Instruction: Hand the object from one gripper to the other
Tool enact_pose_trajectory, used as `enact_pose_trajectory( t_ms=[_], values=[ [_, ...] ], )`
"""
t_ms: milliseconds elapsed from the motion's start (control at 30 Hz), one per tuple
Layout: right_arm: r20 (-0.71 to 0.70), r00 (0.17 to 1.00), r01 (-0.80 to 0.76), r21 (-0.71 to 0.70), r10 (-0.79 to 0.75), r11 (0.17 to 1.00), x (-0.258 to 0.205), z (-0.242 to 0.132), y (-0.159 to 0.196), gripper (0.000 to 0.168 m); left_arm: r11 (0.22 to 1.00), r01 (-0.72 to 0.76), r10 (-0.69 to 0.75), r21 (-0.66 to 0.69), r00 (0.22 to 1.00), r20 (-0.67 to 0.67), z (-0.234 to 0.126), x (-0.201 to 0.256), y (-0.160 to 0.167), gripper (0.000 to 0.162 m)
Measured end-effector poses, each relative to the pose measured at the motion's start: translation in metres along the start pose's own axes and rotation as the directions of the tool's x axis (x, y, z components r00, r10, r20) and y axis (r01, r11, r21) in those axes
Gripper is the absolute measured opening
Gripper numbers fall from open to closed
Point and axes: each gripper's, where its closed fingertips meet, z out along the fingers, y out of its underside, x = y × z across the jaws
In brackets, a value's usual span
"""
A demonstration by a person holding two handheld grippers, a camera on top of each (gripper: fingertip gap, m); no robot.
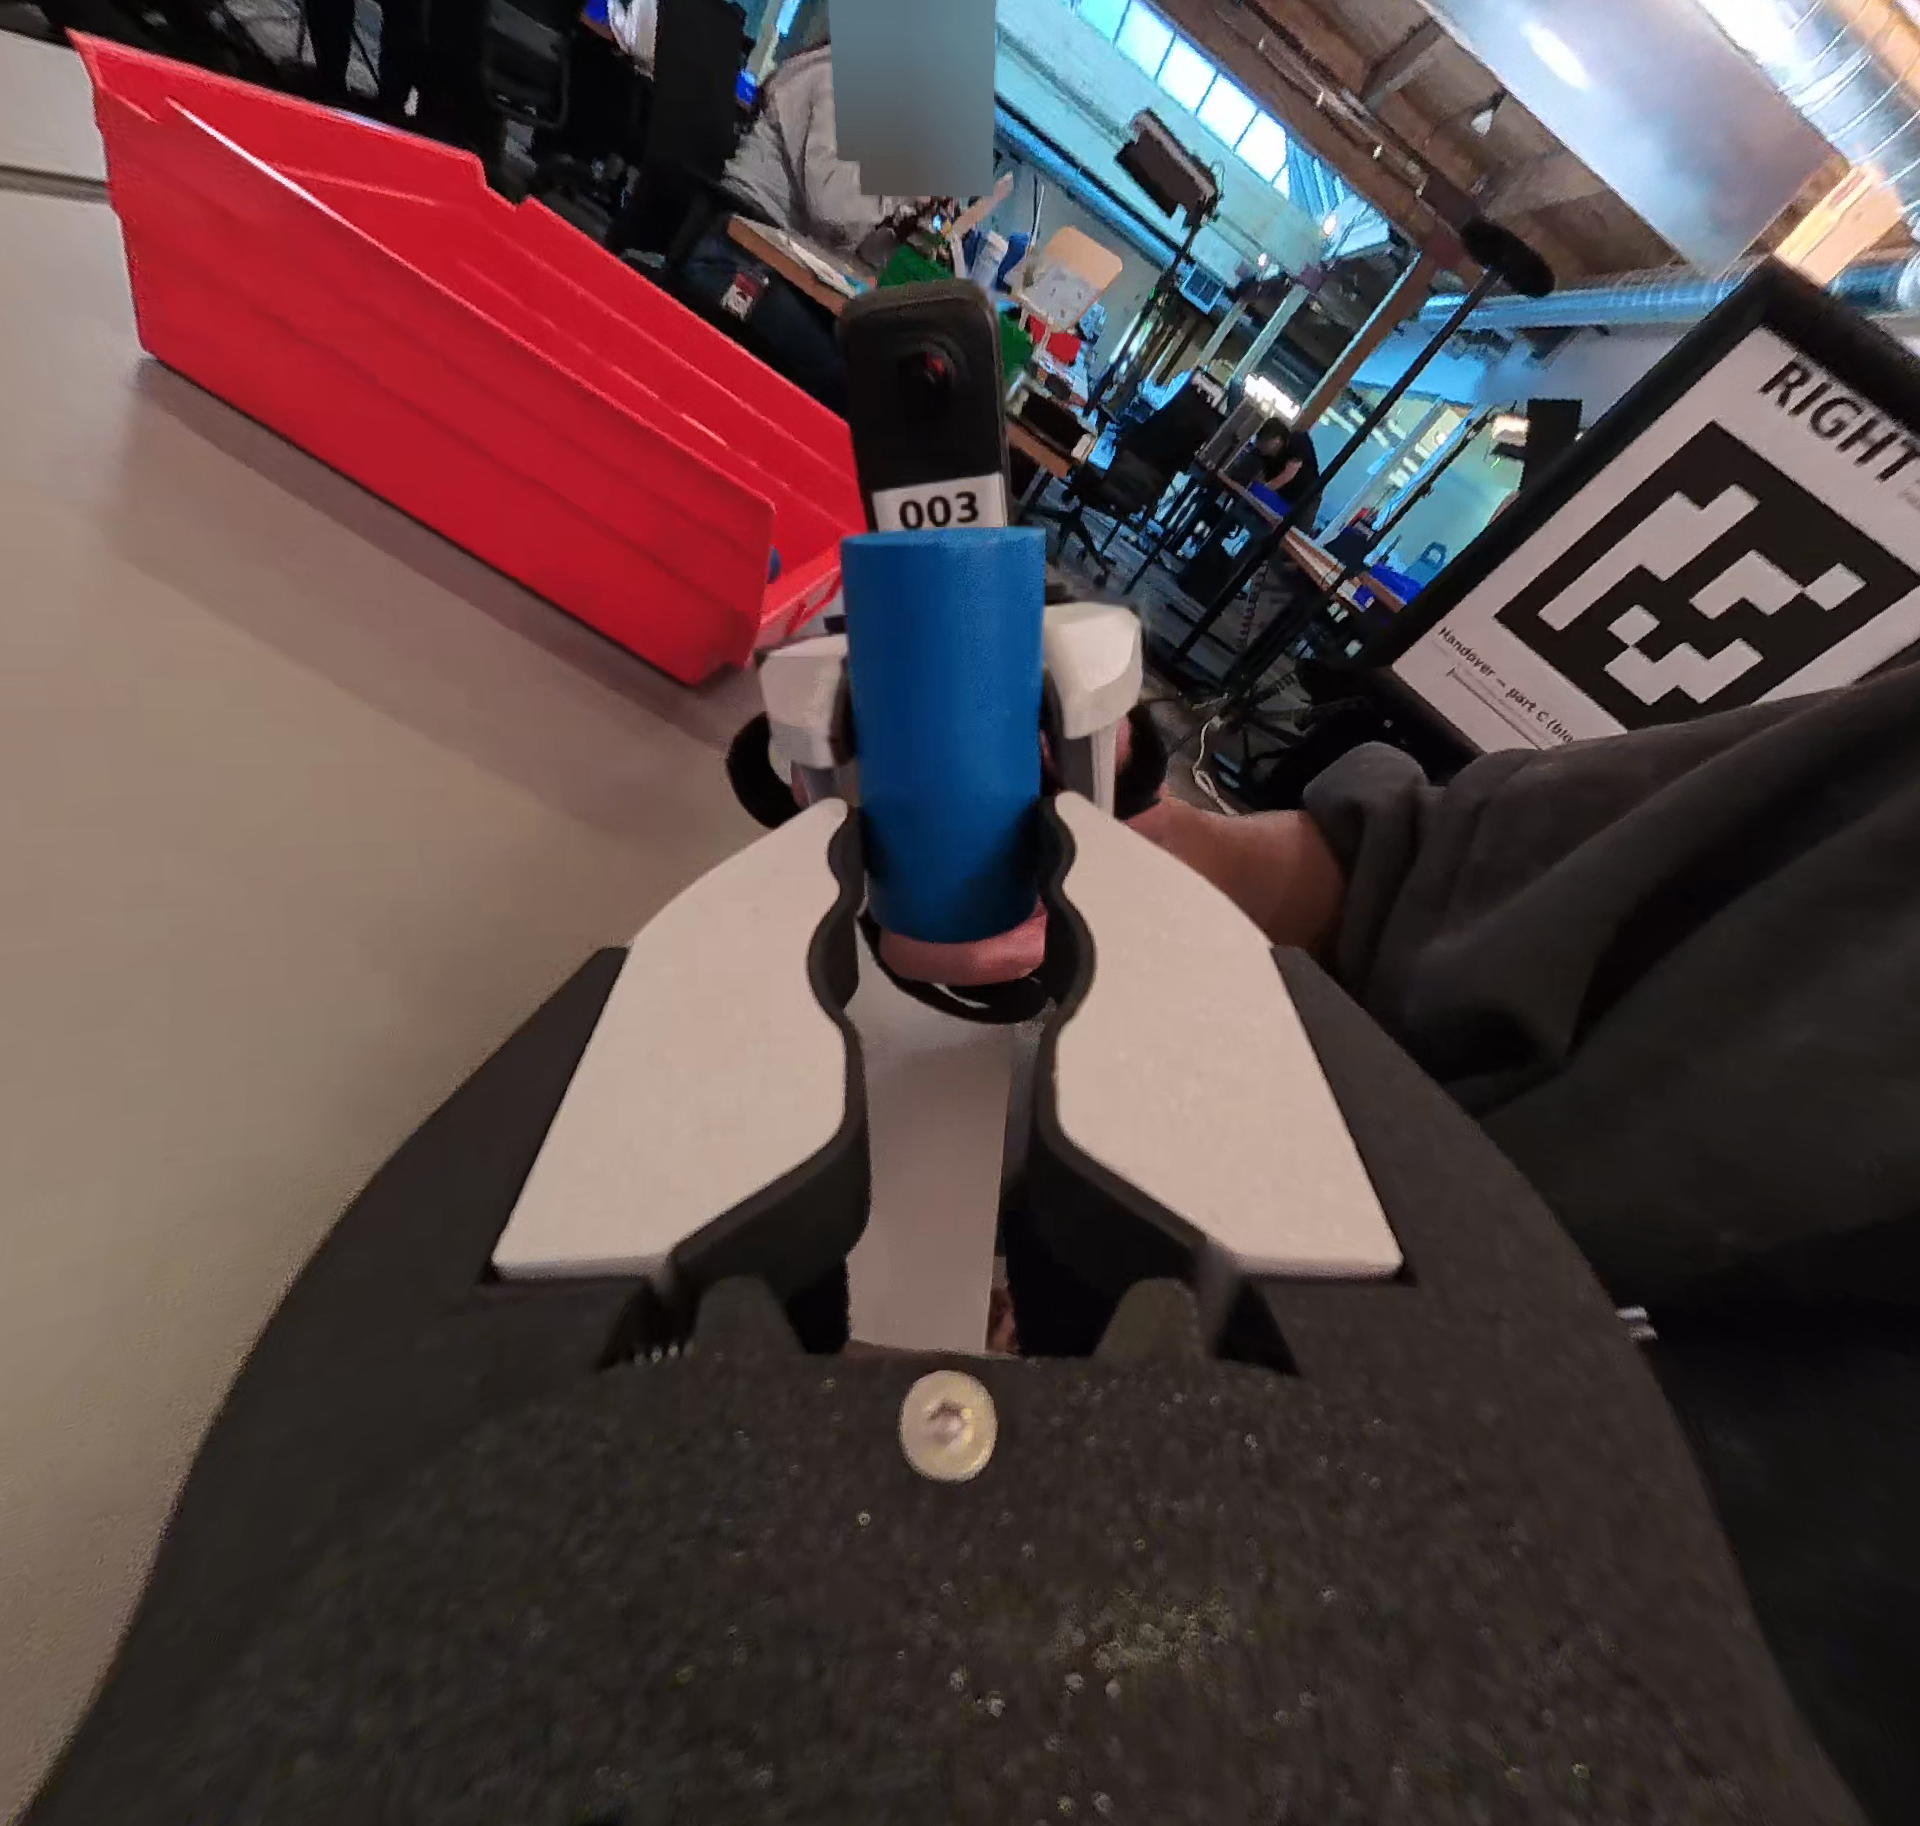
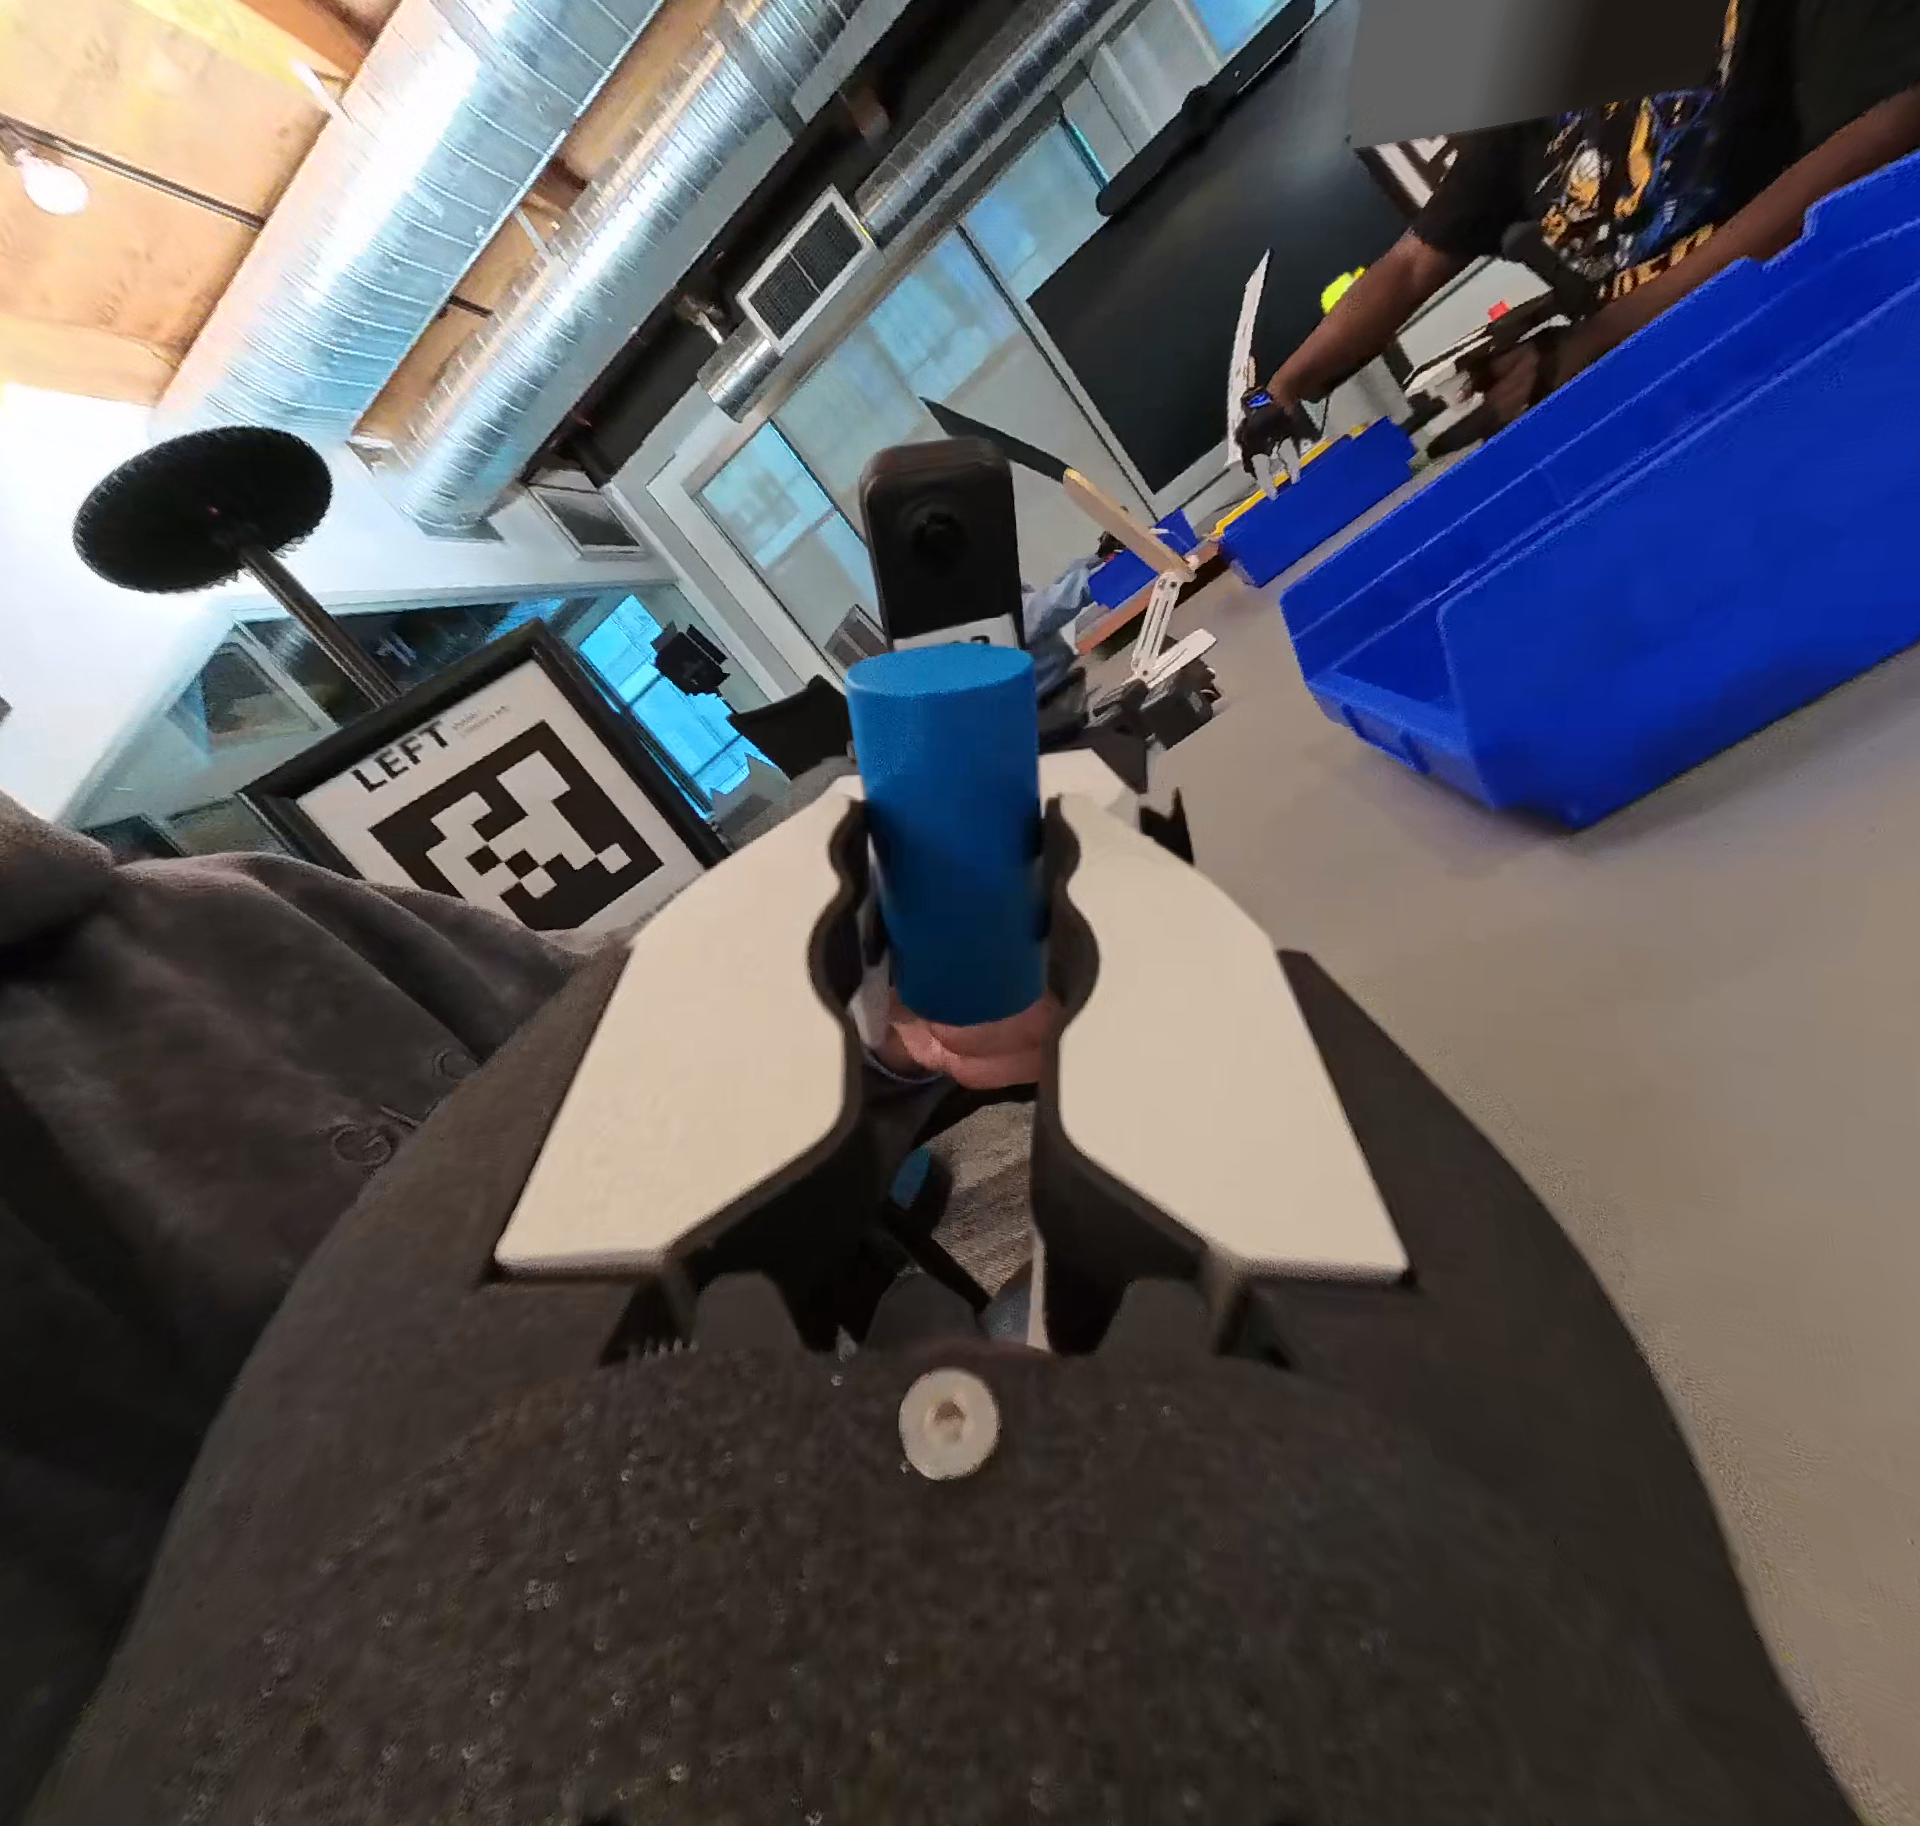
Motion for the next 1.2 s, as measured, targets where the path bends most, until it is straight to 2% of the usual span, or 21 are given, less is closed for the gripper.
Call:
enact_pose_trajectory(
  t_ms=[167,200,233,267,300,367,433,500,567,600,700,833,933,1033,1200],
  values=[
    [-0.030,1.000,0.006,-0.045,-0.007,0.999,0.001,-0.011,0.008,0.031,0.999,0.021,-0.020,-0.034,0.999,0.033,0.009,0.000,0.010,0.031],
    [-0.043,0.999,0.013,-0.044,-0.015,0.999,0.001,-0.013,0.007,0.031,0.999,0.018,-0.016,-0.038,0.998,0.053,0.008,0.000,0.011,0.033],
    [-0.053,0.998,0.023,-0.036,-0.025,0.999,-0.001,-0.016,0.004,0.031,0.999,0.001,0.003,-0.036,0.996,0.089,0.006,-0.002,0.012,0.042],
    [-0.070,0.997,0.036,-0.037,-0.038,0.999,-0.003,-0.021,-0.001,0.031,0.999,-0.029,0.033,-0.035,0.992,0.124,0.003,-0.004,0.013,0.053],
    [-0.106,0.992,0.060,-0.046,-0.064,0.997,-0.004,-0.029,-0.009,0.031,0.997,-0.062,0.068,-0.042,0.985,0.158,-0.001,-0.006,0.015,0.057],
    [-0.204,0.967,0.142,-0.052,-0.150,0.988,-0.006,-0.054,-0.038,0.031,0.990,-0.123,0.136,-0.075,0.968,0.211,-0.009,-0.009,0.021,0.057],
    [-0.357,0.909,0.206,-0.068,-0.217,0.976,-0.002,-0.090,-0.077,0.031,0.977,-0.180,0.204,-0.113,0.943,0.262,-0.015,-0.014,0.027,0.056],
    [-0.584,0.753,0.247,-0.175,-0.302,0.953,0.021,-0.138,-0.113,0.031,0.964,-0.229,0.261,-0.136,0.915,0.309,-0.020,-0.019,0.029,0.054],
    [-0.803,0.515,0.163,-0.252,-0.300,0.954,0.054,-0.199,-0.140,0.031,0.959,-0.246,0.280,-0.144,0.904,0.322,-0.019,-0.021,0.029,0.054],
    [-0.856,0.429,0.094,-0.274,-0.287,0.957,0.070,-0.224,-0.146,0.031,0.961,-0.238,0.271,-0.141,0.908,0.318,-0.018,-0.022,0.028,0.054],
    [-0.940,0.284,-0.138,-0.234,-0.187,0.962,0.124,-0.269,-0.140,0.031,0.973,-0.193,0.224,-0.129,0.929,0.296,-0.014,-0.022,0.030,0.054],
    [-0.974,0.207,-0.395,-0.174,-0.097,0.902,0.186,-0.287,-0.110,0.031,0.971,-0.187,0.226,-0.148,0.921,0.318,-0.016,-0.027,0.033,0.054],
    [-0.983,0.171,-0.535,-0.146,-0.062,0.832,0.209,-0.292,-0.086,0.032,0.972,-0.186,0.224,-0.144,0.918,0.328,-0.018,-0.029,0.032,0.054],
    [-0.987,0.134,-0.573,-0.148,-0.086,0.806,0.222,-0.294,-0.077,0.032,0.971,-0.187,0.227,-0.145,0.915,0.335,-0.022,-0.031,0.032,0.054],
    [-0.990,0.118,-0.574,-0.135,-0.081,0.808,0.225,-0.294,-0.079,0.032,0.975,-0.172,0.210,-0.144,0.923,0.321,-0.021,-0.030,0.032,0.054]
  ],
)
